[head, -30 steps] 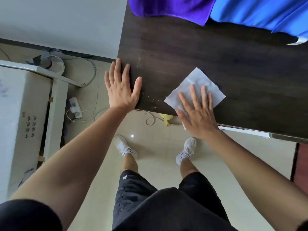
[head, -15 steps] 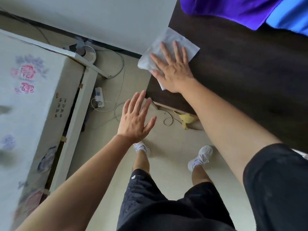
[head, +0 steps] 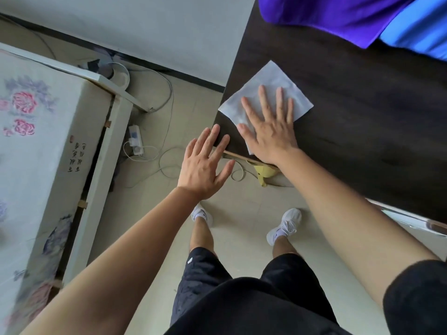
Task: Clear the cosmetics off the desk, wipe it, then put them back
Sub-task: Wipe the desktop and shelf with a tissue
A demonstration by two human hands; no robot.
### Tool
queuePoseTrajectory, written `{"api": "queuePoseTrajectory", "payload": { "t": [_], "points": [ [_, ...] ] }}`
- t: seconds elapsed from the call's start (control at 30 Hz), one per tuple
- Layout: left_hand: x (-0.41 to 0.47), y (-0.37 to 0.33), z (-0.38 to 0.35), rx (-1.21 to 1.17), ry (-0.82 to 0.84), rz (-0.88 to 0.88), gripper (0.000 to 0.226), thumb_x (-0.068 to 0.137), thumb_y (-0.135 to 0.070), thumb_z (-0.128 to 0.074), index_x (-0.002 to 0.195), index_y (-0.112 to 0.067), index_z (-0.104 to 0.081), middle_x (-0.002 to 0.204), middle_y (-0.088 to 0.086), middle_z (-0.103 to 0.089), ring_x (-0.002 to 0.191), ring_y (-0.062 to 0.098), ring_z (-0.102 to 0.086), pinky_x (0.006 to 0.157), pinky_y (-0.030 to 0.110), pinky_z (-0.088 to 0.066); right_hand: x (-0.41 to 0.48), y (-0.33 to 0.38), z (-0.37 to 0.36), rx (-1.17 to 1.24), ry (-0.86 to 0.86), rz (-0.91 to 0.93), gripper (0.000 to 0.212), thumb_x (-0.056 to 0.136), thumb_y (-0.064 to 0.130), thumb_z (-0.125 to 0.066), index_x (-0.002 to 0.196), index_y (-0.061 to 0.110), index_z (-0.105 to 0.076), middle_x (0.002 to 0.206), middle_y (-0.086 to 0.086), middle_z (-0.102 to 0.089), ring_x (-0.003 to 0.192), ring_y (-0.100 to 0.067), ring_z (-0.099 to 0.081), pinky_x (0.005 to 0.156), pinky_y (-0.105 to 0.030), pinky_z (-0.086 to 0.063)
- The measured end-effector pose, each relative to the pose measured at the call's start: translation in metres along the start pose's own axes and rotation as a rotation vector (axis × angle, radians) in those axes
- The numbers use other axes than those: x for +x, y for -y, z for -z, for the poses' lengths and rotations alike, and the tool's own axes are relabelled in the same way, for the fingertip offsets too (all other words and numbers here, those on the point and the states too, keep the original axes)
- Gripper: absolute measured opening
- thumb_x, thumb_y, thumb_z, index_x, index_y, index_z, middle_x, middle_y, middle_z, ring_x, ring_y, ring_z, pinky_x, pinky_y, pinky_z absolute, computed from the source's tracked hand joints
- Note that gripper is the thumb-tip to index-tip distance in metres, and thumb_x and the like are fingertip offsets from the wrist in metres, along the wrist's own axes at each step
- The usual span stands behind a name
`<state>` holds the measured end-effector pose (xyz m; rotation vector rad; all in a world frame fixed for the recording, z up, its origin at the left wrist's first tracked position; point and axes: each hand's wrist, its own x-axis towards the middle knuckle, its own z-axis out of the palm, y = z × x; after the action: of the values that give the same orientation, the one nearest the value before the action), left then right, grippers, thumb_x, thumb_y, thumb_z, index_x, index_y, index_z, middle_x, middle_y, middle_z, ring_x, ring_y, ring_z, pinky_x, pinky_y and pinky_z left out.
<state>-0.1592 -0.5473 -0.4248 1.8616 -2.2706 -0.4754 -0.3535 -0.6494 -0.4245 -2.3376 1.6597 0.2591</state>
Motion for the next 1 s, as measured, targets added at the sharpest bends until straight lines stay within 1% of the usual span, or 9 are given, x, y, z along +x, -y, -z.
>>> {"api": "queuePoseTrajectory", "payload": {
  "t": [0.13,0.23,0.33,0.43,0.6,0.67,0.8,0.9,1.0],
  "points": [
    [0.000,0.001,0.003,0.001,0.014,0.002,0.061,0.101,-0.054,-0.034,0.149,-0.019,-0.043,0.162,0.010,-0.026,0.149,0.029,-0.024,0.117,0.047,-0.026,0.078,0.003,0.023,0.014,-0.015,0.039,0.070,0.095,0.072,-0.002,0.157,0.042,0.008,0.167,-0.005,0.017,0.150,-0.043,0.017,0.120,-0.060,0.010],
    [0.000,0.002,0.003,0.019,0.034,0.001,0.062,0.101,-0.056,-0.030,0.151,-0.021,-0.040,0.163,0.008,-0.023,0.150,0.028,-0.021,0.118,0.046,-0.024,0.133,0.007,0.038,0.014,-0.040,-0.026,0.070,0.094,0.070,-0.011,0.158,0.040,-0.007,0.168,-0.007,0.011,0.151,-0.044,0.011,0.120,-0.061,0.007],
    [0.003,0.007,0.008,0.028,0.046,-0.023,0.061,0.101,-0.056,-0.028,0.150,-0.021,-0.041,0.162,0.008,-0.026,0.150,0.029,-0.021,0.118,0.047,-0.024,0.156,0.009,0.042,0.013,-0.055,-0.056,0.067,0.095,0.067,-0.019,0.156,0.039,-0.021,0.168,-0.009,0.010,0.151,-0.045,0.010,0.120,-0.063,0.003],
    [0.004,0.016,0.013,0.024,0.062,0.008,0.062,0.101,-0.055,-0.026,0.150,-0.021,-0.040,0.161,0.008,-0.029,0.150,0.028,-0.020,0.118,0.046,-0.023,0.133,0.015,0.037,0.055,-0.047,-0.034,0.069,0.095,0.068,-0.016,0.158,0.039,-0.016,0.168,-0.009,0.011,0.151,-0.044,0.011,0.120,-0.062,0.003],
    [0.008,0.047,0.025,0.020,0.074,0.345,0.072,0.098,-0.060,-0.015,0.152,-0.016,-0.034,0.163,0.008,-0.022,0.151,0.026,-0.012,0.120,0.048,-0.020,0.032,0.054,0.007,0.085,-0.040,0.095,0.064,0.101,0.062,-0.013,0.160,0.037,-0.006,0.168,-0.010,0.010,0.152,-0.043,0.012,0.120,-0.061,0.003],
    [0.010,0.058,0.034,0.038,0.079,0.406,0.075,0.097,-0.063,-0.011,0.153,-0.017,-0.031,0.164,0.006,-0.018,0.152,0.025,-0.010,0.120,0.050,-0.019,-0.001,0.066,-0.004,0.091,-0.025,0.128,0.060,0.104,0.056,-0.015,0.160,0.037,-0.005,0.168,-0.009,0.010,0.152,-0.043,0.011,0.120,-0.060,0.003],
    [0.013,0.069,0.052,0.109,0.063,0.378,0.070,0.099,-0.063,-0.013,0.152,-0.019,-0.031,0.164,0.007,-0.018,0.151,0.026,-0.010,0.118,0.050,-0.020,-0.025,0.071,-0.013,0.047,-0.006,0.196,0.057,0.107,0.049,-0.019,0.159,0.038,0.001,0.168,-0.008,0.011,0.151,-0.045,0.010,0.120,-0.061,0.003],
    [0.023,0.061,0.057,0.124,0.085,0.323,0.069,0.099,-0.063,-0.014,0.152,-0.021,-0.029,0.164,0.009,-0.016,0.151,0.027,-0.010,0.118,0.051,-0.018,-0.033,0.052,-0.014,0.002,0.021,0.248,0.056,0.107,0.049,-0.016,0.156,0.041,0.011,0.166,-0.005,0.018,0.151,-0.041,0.017,0.121,-0.057,0.008],
    [0.043,0.040,0.051,0.122,0.119,0.284,0.071,0.099,-0.064,-0.011,0.155,-0.023,-0.022,0.165,0.008,-0.011,0.152,0.026,-0.005,0.120,0.051,-0.014,-0.057,0.005,-0.016,0.020,0.045,0.161,0.059,0.105,0.057,-0.013,0.155,0.043,0.014,0.165,-0.003,0.025,0.150,-0.038,0.023,0.121,-0.057,0.009]
  ]
}}
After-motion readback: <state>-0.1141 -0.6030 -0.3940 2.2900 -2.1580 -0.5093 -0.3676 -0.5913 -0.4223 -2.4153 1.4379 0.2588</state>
